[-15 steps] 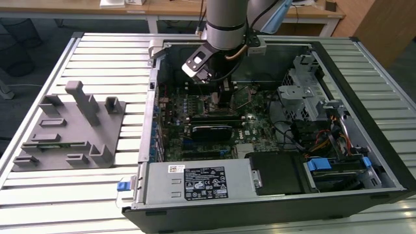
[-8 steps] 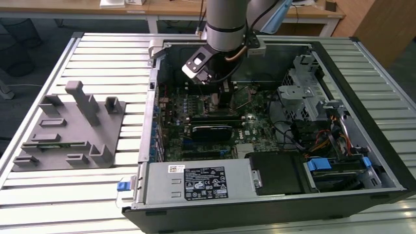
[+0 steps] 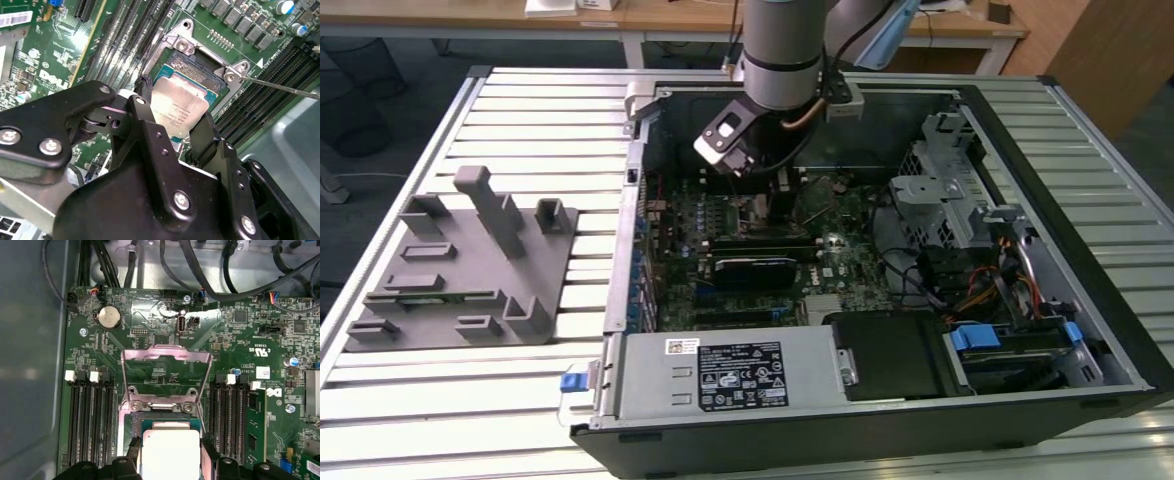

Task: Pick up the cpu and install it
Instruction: 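Place the cpu into insertion slot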

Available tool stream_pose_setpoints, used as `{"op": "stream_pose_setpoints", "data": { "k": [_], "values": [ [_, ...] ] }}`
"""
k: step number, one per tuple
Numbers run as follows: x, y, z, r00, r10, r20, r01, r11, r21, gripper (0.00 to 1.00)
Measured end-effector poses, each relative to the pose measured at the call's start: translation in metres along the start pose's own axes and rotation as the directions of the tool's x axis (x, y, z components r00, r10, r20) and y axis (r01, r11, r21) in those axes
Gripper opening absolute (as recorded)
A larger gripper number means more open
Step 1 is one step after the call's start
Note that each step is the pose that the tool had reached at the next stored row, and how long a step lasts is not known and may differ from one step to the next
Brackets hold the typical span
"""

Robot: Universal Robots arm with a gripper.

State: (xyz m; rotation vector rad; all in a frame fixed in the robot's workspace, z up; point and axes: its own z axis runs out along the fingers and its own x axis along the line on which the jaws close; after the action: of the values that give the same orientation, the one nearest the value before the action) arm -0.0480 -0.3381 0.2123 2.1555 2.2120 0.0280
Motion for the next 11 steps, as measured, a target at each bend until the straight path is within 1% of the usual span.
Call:
{"op": "stream_pose_setpoints", "data": {
  "k": [3,7,8,11],
  "values": [
    [0.0032,0.0,0.0027,1.0,0.0,0.0017,0.0,1.0,-0.0002,0.55],
    [0.0047,-0.0002,0.0079,1.0,-0.001,0.0097,0.001,1.0,0.0002,0.55],
    [0.0048,-0.0002,0.0088,0.9999,-0.001,0.0107,0.001,1.0,0.0002,0.55],
    [0.0049,-0.0004,0.0106,0.9999,-0.001,0.011,0.001,1.0,0.0002,0.55]
  ]
}}
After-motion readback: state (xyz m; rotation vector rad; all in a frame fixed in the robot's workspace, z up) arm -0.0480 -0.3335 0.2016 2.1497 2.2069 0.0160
